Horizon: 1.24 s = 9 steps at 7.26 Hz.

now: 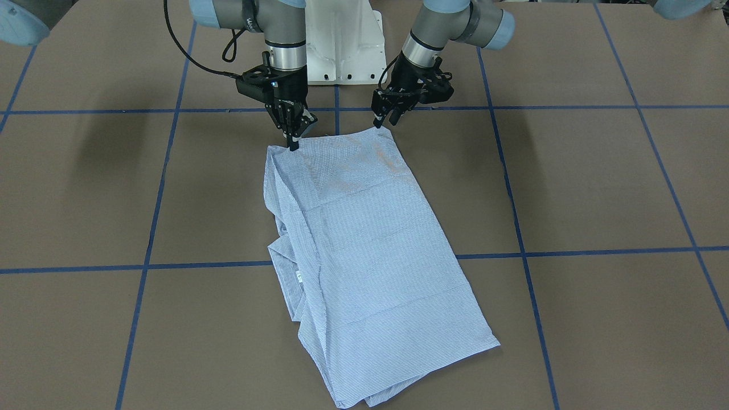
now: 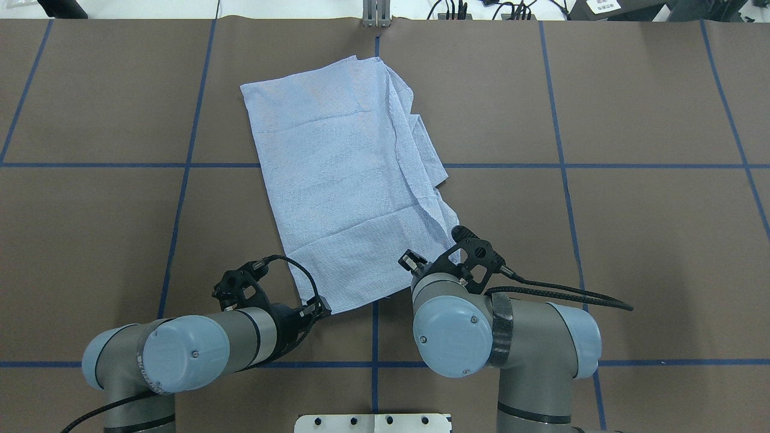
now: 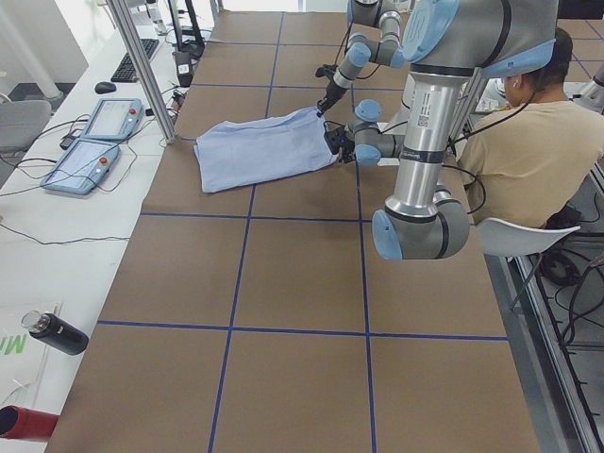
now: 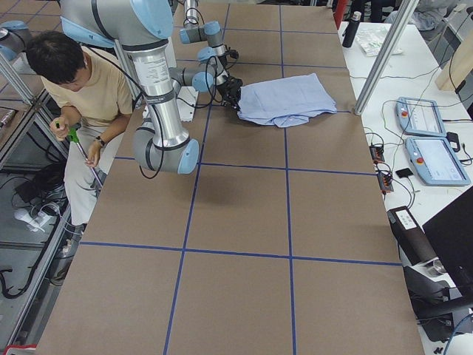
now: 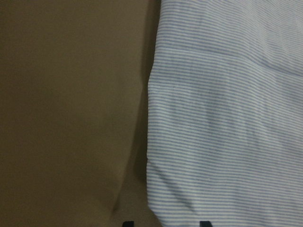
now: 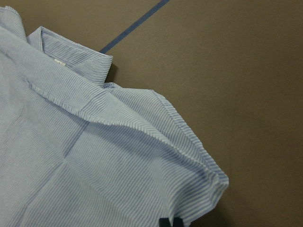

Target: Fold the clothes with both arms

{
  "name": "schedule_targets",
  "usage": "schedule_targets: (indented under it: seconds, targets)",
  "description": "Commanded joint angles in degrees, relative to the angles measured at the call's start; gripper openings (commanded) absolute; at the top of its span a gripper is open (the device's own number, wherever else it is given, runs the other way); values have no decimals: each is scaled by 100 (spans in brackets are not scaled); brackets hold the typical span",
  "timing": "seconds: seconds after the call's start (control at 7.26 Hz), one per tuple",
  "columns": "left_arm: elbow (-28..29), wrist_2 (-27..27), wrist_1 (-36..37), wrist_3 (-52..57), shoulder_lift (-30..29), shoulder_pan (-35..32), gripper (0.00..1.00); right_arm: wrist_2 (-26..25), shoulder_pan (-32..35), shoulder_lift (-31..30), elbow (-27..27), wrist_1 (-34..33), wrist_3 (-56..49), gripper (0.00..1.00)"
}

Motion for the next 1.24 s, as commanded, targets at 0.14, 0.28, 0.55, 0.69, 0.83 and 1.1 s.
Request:
schedule_targets:
  seconds: [0.14, 0.28, 0.55, 0.69, 0.83, 1.1]
  targets:
    - [118, 97, -1, -21, -74, -38, 13, 0, -1, -1, 0, 0, 0, 0]
    - [109, 115, -10, 57, -57, -38, 0, 0, -1, 7, 0, 0, 0, 0]
    - [-162, 80, -10, 67, -48, -38, 0, -44, -166, -71, 410, -96, -9, 0]
    - [-547, 62, -1, 75, 13, -38, 0, -175, -481, -133, 1048, -741, 0, 0]
    - [-951, 62, 25, 67, 14, 15, 0, -315, -884, -133, 1733, -1434, 113, 0]
    - [-2126, -348, 1186, 67, -47, 94, 0, -545, -1344, -107, 2493, -2159, 281, 0]
